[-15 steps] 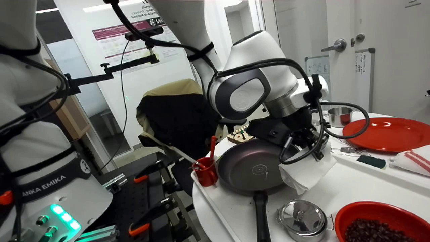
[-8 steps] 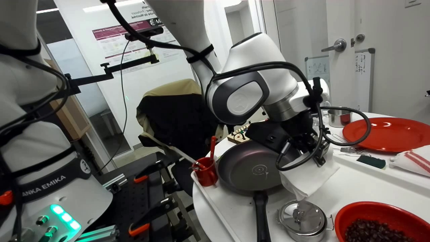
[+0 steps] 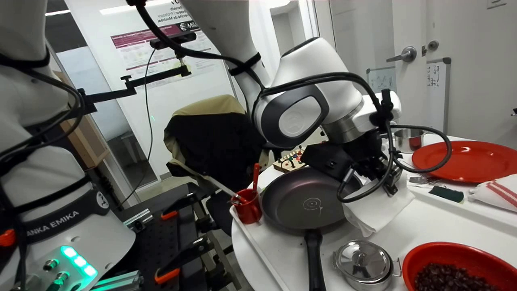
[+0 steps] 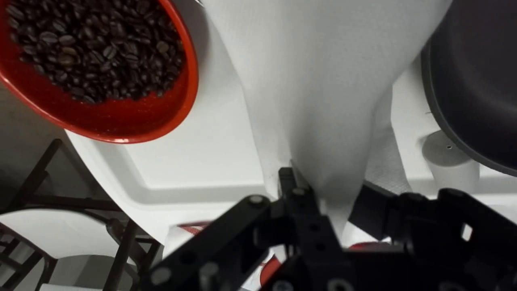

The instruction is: Use the white towel to wipe the pan

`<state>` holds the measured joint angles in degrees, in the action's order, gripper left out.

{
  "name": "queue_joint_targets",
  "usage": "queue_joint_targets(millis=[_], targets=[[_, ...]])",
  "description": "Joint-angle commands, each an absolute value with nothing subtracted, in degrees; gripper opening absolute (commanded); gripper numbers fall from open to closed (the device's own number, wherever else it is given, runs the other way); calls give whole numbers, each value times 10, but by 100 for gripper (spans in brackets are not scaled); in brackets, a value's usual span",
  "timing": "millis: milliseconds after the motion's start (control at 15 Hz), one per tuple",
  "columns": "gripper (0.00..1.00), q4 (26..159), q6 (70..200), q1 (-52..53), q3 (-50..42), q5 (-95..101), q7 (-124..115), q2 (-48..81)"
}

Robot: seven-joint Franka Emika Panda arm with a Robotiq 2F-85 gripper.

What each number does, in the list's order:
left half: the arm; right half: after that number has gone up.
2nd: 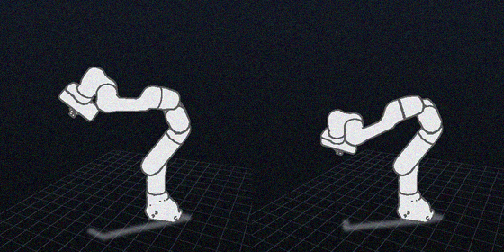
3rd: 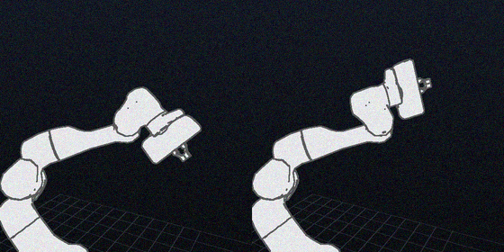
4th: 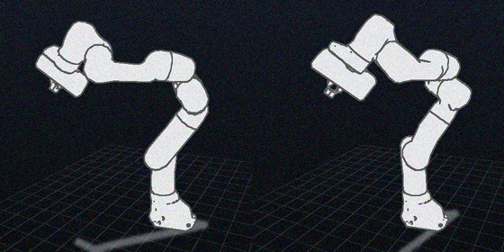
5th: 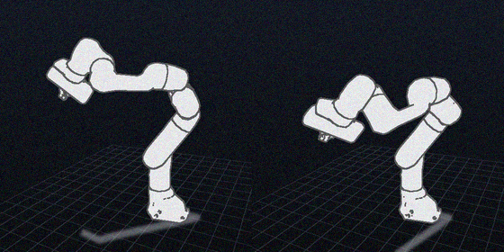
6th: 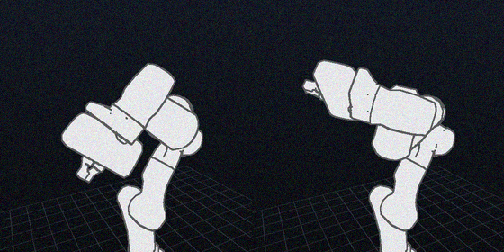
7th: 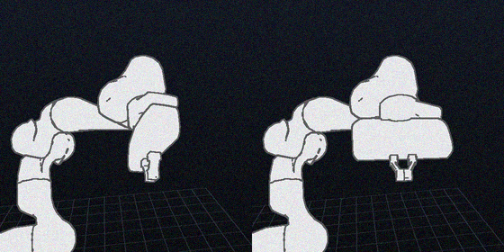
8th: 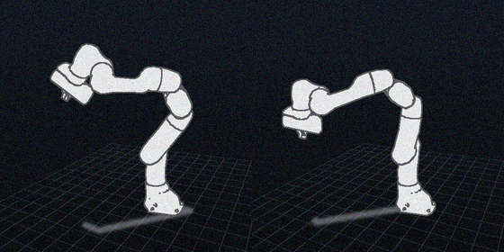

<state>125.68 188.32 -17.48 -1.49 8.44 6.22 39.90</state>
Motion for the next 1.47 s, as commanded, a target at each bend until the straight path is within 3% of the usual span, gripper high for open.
queue_joint_targets(millis=[0,533,1133,1200,1267,1400], targets=[[4,1200,1873,-192,9,69,54,443],[4,1098,1827,-234,68,60,57,531],[4,1054,1808,-232,74,44,58,560],[41,1051,1806,-232,74,43,57,561],[43,1049,1804,-232,74,42,57,562],[56,1045,1802,-232,74,41,57,564]])
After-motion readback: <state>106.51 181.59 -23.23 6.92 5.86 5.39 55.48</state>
